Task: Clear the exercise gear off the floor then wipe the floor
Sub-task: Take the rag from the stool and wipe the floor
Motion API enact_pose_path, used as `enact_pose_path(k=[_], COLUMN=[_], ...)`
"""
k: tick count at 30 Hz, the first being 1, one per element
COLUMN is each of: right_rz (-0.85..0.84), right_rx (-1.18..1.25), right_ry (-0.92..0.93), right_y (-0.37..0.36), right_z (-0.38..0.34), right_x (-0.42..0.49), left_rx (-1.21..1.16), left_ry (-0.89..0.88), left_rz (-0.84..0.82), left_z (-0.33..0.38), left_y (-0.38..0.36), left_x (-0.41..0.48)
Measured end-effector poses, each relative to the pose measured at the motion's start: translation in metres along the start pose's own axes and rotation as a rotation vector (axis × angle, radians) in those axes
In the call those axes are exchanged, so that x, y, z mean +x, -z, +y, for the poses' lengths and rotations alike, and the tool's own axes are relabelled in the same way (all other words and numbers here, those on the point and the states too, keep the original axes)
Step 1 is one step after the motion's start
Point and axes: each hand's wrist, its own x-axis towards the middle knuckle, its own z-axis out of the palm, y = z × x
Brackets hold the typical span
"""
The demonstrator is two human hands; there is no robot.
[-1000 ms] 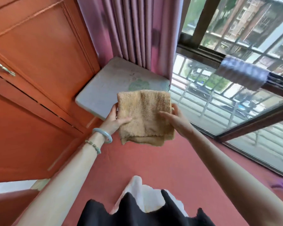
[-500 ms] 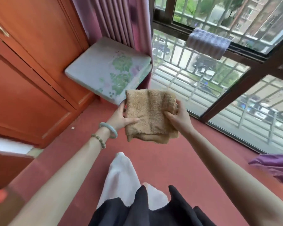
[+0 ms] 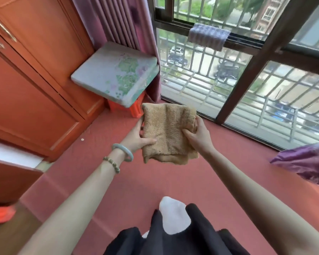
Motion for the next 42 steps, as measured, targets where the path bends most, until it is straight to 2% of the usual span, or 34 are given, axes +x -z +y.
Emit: enact_pose_path(k=[5, 8, 14, 20, 28, 36, 42], right_rz=[0.019, 0.001, -0.025, 0.040, 0.064, -0.020, -0.007], right_rx=[0.004, 0.024, 0.131, 0.238, 0.354, 0.263, 0.219], right_ry=[0.008, 0.007, -0.085, -0.141, -0.203, -0.141, -0.177], right_y=[0.014, 0.023, 0.046, 0.094, 0.184, 0.319, 0.374], right_z=[0.024, 0.042, 0.079, 0.108, 0.173, 0.262, 0.303], right_x=[-0.080, -0.136, -0.242, -0.320, -0.399, -0.489, -0.518], left_rx=[0.088, 0.147, 0.165, 0.198, -0.020, -0.230, -0.256], left_ry=[-0.084, -0.070, -0.061, -0.088, -0.032, 0.200, 0.215], left_rz=[-0.022, -0.034, -0.161, -0.254, -0.431, -0.531, -0.555], left_z=[-0.011, -0.026, -0.030, -0.009, 0.029, 0.077, 0.101], left_y=[-0.047, -0.083, -0.157, -0.217, -0.342, -0.505, -0.572], left_x=[-0.060, -0.099, -0.184, -0.240, -0.304, -0.380, -0.417])
